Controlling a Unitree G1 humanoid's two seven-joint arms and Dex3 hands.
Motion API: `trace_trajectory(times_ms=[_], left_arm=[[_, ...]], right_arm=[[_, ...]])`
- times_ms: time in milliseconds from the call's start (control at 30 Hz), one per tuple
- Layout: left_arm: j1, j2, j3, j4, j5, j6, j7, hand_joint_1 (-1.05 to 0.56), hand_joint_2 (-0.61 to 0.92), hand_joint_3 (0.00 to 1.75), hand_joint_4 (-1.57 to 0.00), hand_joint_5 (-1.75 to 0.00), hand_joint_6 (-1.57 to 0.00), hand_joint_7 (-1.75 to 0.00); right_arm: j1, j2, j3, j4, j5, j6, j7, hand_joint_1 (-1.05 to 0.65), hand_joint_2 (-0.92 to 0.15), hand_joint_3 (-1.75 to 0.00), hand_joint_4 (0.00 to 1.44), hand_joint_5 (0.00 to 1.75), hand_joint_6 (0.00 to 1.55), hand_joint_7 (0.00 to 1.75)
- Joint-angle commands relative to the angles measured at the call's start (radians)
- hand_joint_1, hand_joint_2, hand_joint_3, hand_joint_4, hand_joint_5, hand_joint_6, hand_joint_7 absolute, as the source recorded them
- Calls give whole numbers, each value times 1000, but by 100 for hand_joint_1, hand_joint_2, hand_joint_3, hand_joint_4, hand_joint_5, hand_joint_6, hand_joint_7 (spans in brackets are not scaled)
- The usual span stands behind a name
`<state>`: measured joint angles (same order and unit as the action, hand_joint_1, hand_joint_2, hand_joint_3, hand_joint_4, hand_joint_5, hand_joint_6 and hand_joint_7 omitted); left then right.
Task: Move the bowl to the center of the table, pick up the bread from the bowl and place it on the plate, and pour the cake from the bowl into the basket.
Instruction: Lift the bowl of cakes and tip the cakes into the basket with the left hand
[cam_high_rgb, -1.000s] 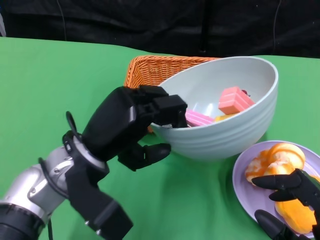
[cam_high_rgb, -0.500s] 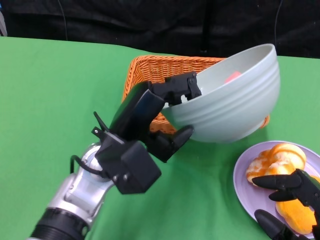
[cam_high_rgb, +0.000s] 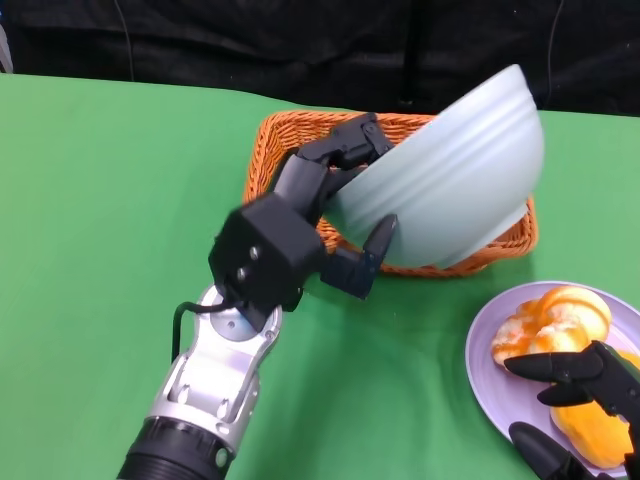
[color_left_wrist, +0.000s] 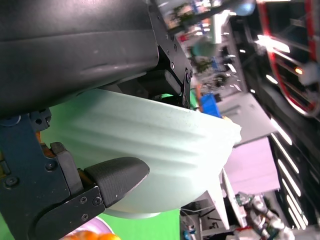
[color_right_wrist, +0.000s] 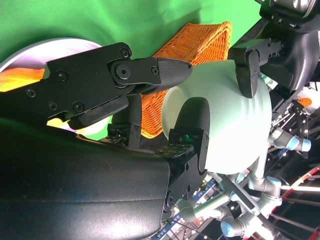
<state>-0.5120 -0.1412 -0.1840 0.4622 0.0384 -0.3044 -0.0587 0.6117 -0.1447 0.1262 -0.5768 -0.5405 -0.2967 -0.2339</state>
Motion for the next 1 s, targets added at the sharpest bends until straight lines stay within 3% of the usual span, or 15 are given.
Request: trace_trajectory(times_ms=[33, 600, 1000], left_arm=[[-21, -21, 41, -35, -57, 82, -17, -10, 27, 171, -106, -175, -88, -171], [-75, -150, 255, -119, -372, 510, 13, -15, 25, 175, -109, -175, -92, -175], [-132, -180, 424, -48, -672, 625, 5, -17, 26, 174, -111, -175, -95, -169]], right_arm=[[36, -19, 43, -37, -1, -85, 22, -42, -92, -37, 38, 121, 34, 94], [34, -20, 48, -26, -4, -87, 21, -41, -92, -36, 39, 120, 34, 94], [32, -18, 48, -25, -6, -82, 22, -42, -92, -35, 40, 120, 35, 94]])
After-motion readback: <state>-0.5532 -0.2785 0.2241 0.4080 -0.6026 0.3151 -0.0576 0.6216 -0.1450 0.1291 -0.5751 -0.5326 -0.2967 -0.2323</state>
